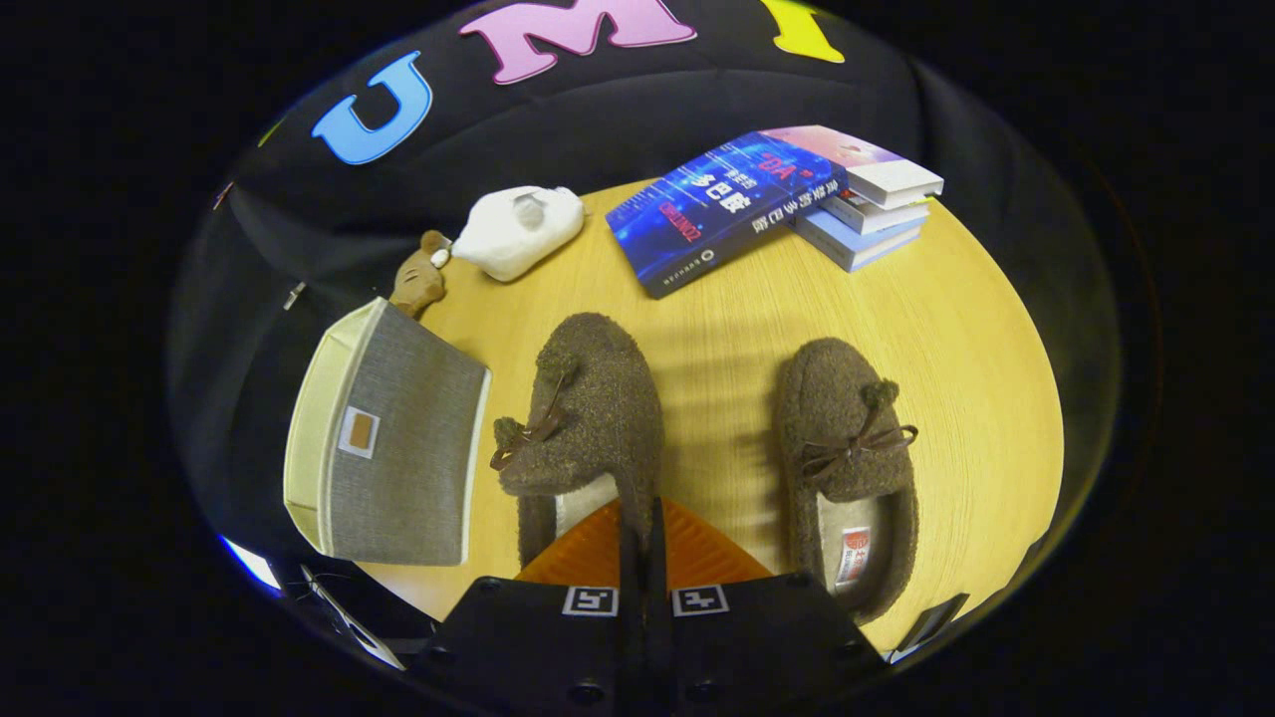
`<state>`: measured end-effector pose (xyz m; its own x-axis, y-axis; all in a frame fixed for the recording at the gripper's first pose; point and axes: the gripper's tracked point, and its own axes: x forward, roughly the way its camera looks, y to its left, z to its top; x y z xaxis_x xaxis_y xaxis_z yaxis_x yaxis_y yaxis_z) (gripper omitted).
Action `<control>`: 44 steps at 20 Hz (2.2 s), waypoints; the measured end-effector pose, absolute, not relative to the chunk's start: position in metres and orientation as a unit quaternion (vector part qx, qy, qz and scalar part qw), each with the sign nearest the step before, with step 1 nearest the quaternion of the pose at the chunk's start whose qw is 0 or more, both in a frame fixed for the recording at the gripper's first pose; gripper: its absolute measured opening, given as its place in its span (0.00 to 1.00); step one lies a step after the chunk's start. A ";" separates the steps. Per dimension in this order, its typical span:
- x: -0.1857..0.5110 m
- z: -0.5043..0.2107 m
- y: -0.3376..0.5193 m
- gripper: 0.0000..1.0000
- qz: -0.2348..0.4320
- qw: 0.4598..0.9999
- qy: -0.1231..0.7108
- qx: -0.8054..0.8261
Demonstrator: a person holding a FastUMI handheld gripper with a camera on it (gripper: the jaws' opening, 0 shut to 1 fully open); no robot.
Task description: Open the storage box then place both shoes into the box .Put the left shoe in first, then the right shoe, with the right side of both shoes facing outward in a uniform manner.
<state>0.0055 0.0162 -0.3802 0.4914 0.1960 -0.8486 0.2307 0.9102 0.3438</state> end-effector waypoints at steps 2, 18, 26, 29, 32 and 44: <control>0.020 -0.354 0.026 0.05 -0.001 0.844 0.489 0.220; 0.105 -0.260 0.204 0.05 0.075 0.839 0.458 0.285; 0.099 -0.309 0.291 0.05 0.060 0.808 0.504 0.299; 0.099 -0.328 0.305 0.05 0.045 0.806 0.512 0.294; 0.103 -0.341 0.317 0.05 0.033 0.801 0.516 0.302; 0.114 -0.352 0.341 0.82 0.045 0.803 0.513 0.300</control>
